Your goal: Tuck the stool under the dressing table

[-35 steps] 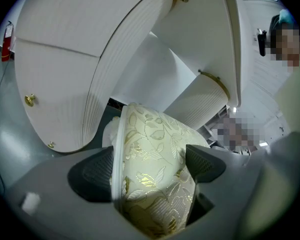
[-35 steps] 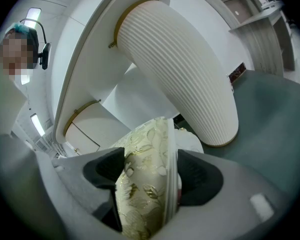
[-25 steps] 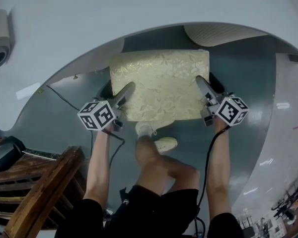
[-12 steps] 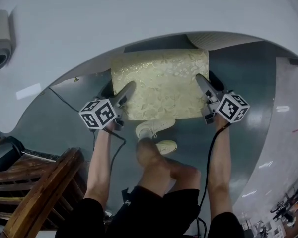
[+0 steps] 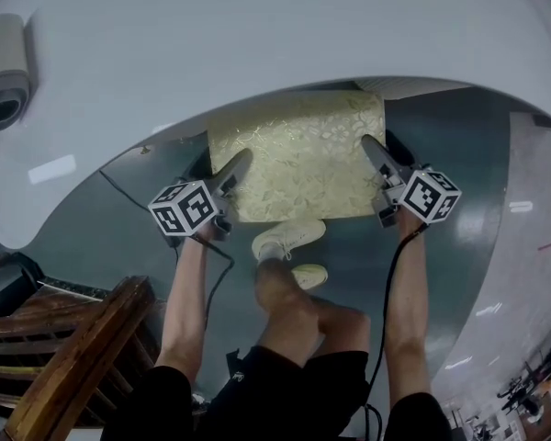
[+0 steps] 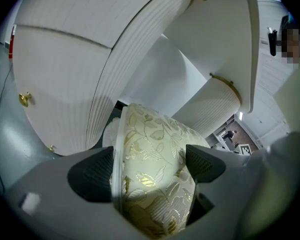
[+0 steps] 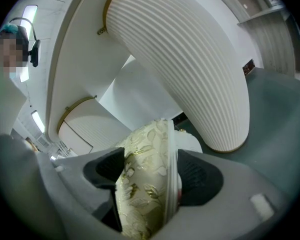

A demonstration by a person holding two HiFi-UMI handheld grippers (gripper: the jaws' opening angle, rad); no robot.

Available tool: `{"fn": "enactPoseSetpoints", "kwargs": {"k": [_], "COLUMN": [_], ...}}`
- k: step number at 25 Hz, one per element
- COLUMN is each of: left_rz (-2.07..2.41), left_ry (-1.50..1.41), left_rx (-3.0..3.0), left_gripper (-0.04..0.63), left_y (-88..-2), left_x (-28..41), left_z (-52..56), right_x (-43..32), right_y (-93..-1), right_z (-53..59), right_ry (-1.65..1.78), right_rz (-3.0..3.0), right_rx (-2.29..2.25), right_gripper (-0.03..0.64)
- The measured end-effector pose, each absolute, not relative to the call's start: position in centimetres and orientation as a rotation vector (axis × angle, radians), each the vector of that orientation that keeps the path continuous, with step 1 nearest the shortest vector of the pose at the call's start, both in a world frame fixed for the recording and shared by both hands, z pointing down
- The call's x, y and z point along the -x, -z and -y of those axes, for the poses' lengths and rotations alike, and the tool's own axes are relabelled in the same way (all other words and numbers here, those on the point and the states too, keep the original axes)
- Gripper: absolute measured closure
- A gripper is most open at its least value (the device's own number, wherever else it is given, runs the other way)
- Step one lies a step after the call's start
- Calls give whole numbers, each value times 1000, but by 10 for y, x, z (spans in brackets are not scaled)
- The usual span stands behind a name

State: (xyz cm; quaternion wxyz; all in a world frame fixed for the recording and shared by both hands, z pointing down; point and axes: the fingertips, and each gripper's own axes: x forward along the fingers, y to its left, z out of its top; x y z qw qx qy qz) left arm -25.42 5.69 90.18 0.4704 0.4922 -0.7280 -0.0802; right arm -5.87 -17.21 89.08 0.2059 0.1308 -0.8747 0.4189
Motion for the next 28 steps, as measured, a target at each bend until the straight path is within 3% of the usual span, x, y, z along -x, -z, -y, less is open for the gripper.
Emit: {"fn": "enactPoseSetpoints", "kwargs": {"k": [13,18,22,23,24,28], "left_rz": [1816,1828,1838,1849,1860,1876], "left_ry": [149,54,29,28,23,-43], "left_rx": [-1210,-1274,-1279,-1290,-1306,-1402], "left_gripper": [130,204,207,237,310,366], "left_y": [-898,-881,-859,-851,-842,-809], "left_x": [269,261,254,253,251,239], "left_z": [-64,-62,-57,-55,-53,-35], "right_x": [70,58,46,43,41,35], "right_y": [-889,-870,-840,-834,-828,-798], "right_z": [166,167,174,174,173,170], "right_ry": [-1109,-1013,-956,-924,-891,-801], "right_rz": [2413,2436,2472,2476,2480,2511], "right_rx": [-441,-478,-504,-507,-510,-535], "right_gripper": [282,282,282,282,282,296]}}
